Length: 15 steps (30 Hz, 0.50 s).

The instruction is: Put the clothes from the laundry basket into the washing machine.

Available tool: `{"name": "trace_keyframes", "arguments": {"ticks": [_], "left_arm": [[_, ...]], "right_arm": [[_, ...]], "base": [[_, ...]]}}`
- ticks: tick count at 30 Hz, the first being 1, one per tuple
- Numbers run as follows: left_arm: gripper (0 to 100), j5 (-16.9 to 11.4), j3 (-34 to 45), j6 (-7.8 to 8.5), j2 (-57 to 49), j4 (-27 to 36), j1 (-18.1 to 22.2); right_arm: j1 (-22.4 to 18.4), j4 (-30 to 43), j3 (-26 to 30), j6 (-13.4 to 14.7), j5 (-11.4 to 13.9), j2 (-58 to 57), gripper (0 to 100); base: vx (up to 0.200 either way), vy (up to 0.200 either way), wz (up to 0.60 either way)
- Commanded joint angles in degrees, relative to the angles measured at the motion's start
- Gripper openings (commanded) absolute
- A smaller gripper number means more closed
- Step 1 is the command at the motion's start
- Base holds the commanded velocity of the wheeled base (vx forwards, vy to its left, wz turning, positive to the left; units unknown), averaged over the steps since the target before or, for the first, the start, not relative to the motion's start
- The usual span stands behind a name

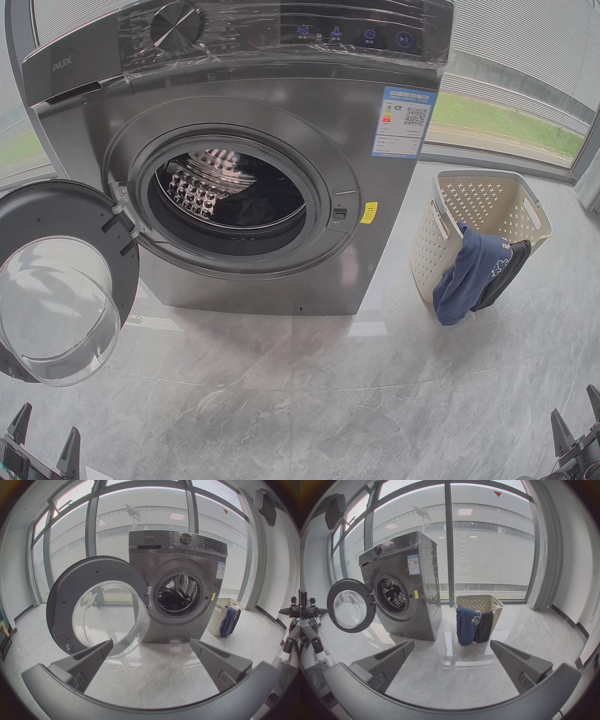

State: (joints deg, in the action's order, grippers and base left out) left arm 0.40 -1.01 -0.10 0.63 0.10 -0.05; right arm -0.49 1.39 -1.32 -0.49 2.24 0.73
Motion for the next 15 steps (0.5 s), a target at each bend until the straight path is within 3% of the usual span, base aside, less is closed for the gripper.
{"name": "trace_keyframes", "arguments": {"ticks": [1, 4, 15], "left_arm": [[100, 0.04, 1.01, 0.01, -0.28, -0.01, -0.04], [100, -0.05, 0.92, 0.01, -0.19, 0.08, 0.05], [100, 0.04, 0.92, -0.17, -0.19, -0.01, 0.05]], "right_arm": [[0.14, -0.16, 0.79, -0.48, -0.22, -0.29, 100], [0.05, -0.25, 0.79, -0.57, -0.22, -0.29, 100], [0.05, -0.25, 0.79, -0.48, -0.22, -0.29, 100]], "base": [[0.000, 0.000, 0.00], [0.000, 0.000, 0.00], [0.000, -0.200, 0.00]]}}
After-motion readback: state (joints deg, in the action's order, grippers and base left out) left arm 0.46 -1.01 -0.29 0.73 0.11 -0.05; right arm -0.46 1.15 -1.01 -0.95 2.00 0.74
